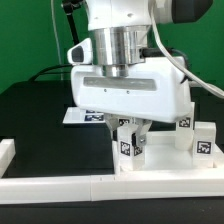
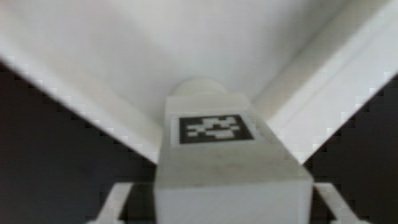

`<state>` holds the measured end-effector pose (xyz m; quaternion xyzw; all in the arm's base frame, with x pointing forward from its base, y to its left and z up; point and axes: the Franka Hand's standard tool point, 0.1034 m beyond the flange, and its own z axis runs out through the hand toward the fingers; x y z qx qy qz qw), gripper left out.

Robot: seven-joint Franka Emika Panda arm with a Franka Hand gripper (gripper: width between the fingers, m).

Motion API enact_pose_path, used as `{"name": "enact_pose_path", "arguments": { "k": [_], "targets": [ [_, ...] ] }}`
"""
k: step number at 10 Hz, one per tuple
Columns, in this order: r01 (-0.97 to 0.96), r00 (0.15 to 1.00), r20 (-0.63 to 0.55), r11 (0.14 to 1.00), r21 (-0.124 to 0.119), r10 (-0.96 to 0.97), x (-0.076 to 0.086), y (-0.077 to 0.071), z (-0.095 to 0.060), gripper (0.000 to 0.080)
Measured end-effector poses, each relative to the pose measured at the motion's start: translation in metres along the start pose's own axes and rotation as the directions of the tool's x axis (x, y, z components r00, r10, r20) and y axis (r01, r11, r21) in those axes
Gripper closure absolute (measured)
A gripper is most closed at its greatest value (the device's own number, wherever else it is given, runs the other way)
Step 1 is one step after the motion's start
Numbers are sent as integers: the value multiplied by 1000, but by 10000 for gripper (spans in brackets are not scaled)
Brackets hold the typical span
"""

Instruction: Assemble square table

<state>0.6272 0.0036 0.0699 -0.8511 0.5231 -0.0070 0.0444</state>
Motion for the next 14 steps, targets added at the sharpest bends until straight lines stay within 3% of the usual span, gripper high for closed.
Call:
{"name": "enact_pose_path", "arguments": {
  "k": [1,3,5,7,9,10,11,12,13,14],
  "targets": [
    [-160,987,32,987,-31,161,0,-2,-1,506],
    [-508,848,116,855,-107,518,6,-6,-9,506],
    [-640,751,96,756,-138,653,3,-5,-6,506],
    [-713,683,76,686,-148,726,3,-4,-5,506],
    [-736,662,50,662,-143,748,4,-1,-3,506],
    [-735,663,49,662,-148,747,3,1,-2,418],
    [-735,663,49,662,-147,747,3,1,-1,418],
    [-735,663,49,662,-147,747,4,1,-1,240],
    [-734,664,49,663,-147,746,3,0,-1,178],
    [-726,672,53,672,-146,738,-2,-1,-5,178]
  ]
}}
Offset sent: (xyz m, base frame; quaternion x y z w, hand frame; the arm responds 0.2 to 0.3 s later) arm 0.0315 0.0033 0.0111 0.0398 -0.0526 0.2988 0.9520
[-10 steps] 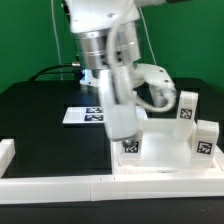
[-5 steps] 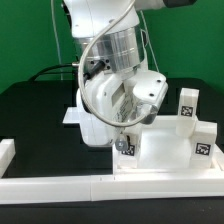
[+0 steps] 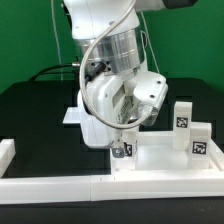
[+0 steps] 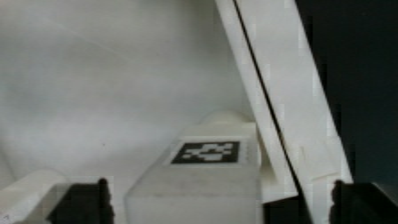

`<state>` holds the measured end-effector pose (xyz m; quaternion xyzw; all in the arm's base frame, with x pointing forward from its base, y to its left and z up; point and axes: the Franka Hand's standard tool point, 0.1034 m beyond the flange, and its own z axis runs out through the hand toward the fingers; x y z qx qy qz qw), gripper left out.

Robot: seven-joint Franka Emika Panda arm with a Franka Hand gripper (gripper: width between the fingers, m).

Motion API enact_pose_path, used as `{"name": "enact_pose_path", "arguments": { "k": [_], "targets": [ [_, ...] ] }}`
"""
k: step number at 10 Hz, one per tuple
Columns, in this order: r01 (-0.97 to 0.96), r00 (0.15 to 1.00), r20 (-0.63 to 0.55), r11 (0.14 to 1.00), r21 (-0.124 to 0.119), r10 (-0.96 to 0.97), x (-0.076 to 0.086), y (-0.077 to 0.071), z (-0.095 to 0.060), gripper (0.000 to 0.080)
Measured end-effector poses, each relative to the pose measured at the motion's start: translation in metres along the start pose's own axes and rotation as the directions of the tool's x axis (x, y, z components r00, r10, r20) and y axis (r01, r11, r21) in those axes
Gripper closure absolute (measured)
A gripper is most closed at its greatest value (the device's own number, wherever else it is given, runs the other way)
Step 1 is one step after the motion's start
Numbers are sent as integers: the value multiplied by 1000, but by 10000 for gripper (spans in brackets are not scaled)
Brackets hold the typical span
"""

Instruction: Assemble square table

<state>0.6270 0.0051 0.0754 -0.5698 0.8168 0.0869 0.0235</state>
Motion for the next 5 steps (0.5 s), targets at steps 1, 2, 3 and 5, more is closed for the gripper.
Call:
{"name": "enact_pose_path", "arguments": {
  "k": [1,2,3,5],
  "targets": [
    [11,1000,15,1000,3,-11,-9,4,-15,155],
    [18,999,32,1000,13,-18,-16,12,-31,151],
    [22,999,48,1000,11,-22,-21,16,-46,151],
    [12,999,52,1000,-12,-11,-31,22,-54,150]
  ]
}}
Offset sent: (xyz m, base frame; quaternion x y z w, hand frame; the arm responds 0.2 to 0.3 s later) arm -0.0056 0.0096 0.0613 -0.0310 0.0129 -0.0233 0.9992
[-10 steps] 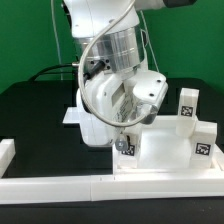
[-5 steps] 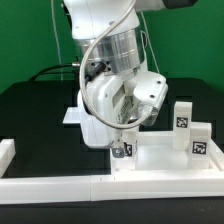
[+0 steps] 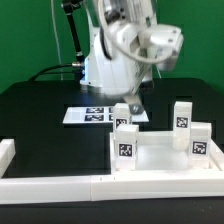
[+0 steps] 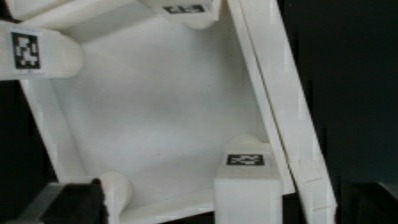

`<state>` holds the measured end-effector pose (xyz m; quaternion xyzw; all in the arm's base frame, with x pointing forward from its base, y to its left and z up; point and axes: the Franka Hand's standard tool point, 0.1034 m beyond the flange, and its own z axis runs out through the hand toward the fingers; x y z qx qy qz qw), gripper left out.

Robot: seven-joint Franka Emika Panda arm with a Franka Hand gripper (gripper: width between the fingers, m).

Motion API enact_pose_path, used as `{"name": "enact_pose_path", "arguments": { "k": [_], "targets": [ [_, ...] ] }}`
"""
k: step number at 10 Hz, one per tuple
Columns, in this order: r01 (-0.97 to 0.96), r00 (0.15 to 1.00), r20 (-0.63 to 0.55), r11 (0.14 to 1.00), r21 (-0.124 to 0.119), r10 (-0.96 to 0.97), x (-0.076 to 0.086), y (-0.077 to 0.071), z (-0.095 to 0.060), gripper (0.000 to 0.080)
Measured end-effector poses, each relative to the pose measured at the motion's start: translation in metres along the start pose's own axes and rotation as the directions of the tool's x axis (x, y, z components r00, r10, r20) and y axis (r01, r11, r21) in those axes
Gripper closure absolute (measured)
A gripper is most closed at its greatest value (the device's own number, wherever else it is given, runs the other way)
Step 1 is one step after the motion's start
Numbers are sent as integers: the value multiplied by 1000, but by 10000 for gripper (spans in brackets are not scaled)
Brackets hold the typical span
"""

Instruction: Assemble square table

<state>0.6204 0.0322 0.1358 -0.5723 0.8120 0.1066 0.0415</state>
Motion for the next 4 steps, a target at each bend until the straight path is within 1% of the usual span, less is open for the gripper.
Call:
{"name": "enact_pose_path", "arguments": {
  "k": [1,4],
  "targets": [
    [7,1000,-1,1000,-1,-7,1,0,3,150],
    [6,1000,-2,1000,-2,-6,1,0,3,150]
  ]
}}
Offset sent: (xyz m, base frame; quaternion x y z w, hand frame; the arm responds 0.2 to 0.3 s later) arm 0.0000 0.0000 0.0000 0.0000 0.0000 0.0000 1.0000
